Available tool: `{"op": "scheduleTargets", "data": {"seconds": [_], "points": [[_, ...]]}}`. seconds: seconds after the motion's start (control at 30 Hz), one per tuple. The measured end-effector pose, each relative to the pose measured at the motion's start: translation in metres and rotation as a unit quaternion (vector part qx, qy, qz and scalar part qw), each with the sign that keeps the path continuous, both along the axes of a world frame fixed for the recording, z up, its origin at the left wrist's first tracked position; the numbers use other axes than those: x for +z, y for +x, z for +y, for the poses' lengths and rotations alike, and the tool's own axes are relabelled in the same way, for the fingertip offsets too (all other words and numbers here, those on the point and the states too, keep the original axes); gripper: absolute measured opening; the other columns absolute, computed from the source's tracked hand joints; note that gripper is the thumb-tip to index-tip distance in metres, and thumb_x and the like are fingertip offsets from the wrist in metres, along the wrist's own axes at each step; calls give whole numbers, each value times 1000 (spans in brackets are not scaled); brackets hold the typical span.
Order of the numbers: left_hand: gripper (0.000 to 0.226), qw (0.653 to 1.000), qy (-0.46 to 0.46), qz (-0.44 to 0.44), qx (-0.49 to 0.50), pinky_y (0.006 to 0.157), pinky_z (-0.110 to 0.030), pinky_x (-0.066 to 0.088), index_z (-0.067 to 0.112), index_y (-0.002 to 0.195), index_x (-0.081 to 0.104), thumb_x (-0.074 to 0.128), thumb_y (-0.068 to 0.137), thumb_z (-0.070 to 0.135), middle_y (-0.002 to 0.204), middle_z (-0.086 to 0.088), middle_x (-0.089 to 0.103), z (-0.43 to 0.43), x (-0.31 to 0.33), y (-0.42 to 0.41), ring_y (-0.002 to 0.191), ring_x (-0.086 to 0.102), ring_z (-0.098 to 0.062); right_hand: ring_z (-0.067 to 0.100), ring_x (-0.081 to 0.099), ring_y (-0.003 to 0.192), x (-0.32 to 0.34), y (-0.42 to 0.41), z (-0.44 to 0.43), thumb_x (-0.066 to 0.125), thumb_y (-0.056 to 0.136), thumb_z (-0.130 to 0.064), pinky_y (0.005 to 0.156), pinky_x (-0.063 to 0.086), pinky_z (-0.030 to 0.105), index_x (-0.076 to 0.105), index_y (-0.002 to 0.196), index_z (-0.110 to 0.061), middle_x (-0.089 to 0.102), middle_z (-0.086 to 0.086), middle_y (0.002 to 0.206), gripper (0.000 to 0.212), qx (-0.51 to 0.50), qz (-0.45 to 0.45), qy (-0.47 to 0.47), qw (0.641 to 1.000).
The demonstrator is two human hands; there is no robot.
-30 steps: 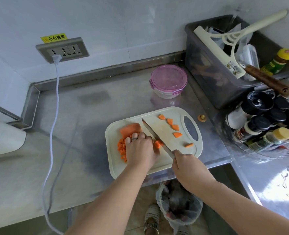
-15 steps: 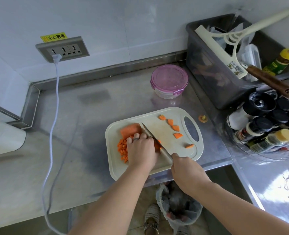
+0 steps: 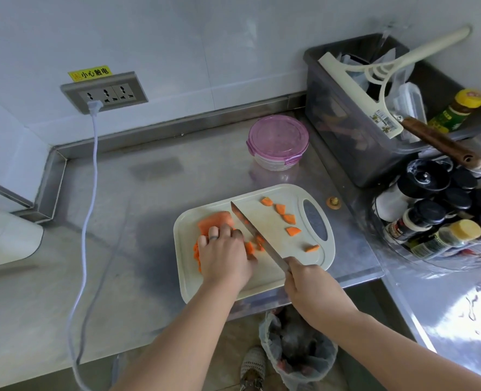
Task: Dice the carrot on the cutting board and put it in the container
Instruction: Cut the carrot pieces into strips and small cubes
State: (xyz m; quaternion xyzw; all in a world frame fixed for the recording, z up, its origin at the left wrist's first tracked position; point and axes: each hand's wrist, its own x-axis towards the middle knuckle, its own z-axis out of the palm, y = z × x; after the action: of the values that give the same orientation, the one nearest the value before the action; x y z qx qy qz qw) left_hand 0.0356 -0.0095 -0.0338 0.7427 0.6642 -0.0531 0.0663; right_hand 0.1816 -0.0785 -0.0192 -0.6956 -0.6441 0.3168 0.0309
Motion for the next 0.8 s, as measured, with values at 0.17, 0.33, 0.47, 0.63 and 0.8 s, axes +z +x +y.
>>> {"op": "scheduleTargets", "data": {"seconds": [0.17, 0.33, 0.47, 0.63, 0.8], "points": [[55, 993, 31, -40, -108, 99, -35, 28, 26, 138, 41, 53, 88, 45, 137, 4, 43, 4, 0, 5, 126, 36, -20, 15, 49, 55, 7, 14, 7, 32, 102, -22, 50, 39, 26, 49, 123, -16, 47, -6, 65, 28, -7, -5, 50, 999], [28, 980, -7, -44, -194, 101, -33, 27, 21, 121, 56, 42, 97, 29, 126, -1, 50, 20, -13, 17, 119, 45, -23, 15, 48, 56, 10, 26, 14, 32, 102, -21, 48, 31, 22, 50, 123, -15, 47, -5, 69, 28, -12, -20, 64, 998], [21, 978, 24, -16, -205, 92, -31, 28, 23, 104, 60, 41, 95, 19, 111, 3, 56, 25, -22, -1, 110, 47, -21, 5, 40, 50, 9, 30, 16, 32, 103, -21, 44, 24, 16, 50, 123, -16, 39, -12, 63, 27, 6, -24, 74, 997], [13, 976, 91, -161, -118, 81, -36, 42, 19, 83, 70, 57, 86, 19, 94, 1, 66, 31, -10, -33, 92, 60, -27, 4, 37, 47, 11, 31, 20, 32, 103, -20, 42, 23, 17, 50, 126, -18, 38, -12, 60, 29, 46, -44, 78, 995], [18, 885, 139, -407, 177, 77, -17, 40, 14, 103, 68, 52, 94, 12, 104, -1, 68, 57, 30, -70, 94, 61, -16, 17, 49, 61, 15, 31, 25, 31, 102, -21, 53, 35, 24, 44, 134, -28, 60, -2, 85, 35, 154, -114, 95, 977]]}}
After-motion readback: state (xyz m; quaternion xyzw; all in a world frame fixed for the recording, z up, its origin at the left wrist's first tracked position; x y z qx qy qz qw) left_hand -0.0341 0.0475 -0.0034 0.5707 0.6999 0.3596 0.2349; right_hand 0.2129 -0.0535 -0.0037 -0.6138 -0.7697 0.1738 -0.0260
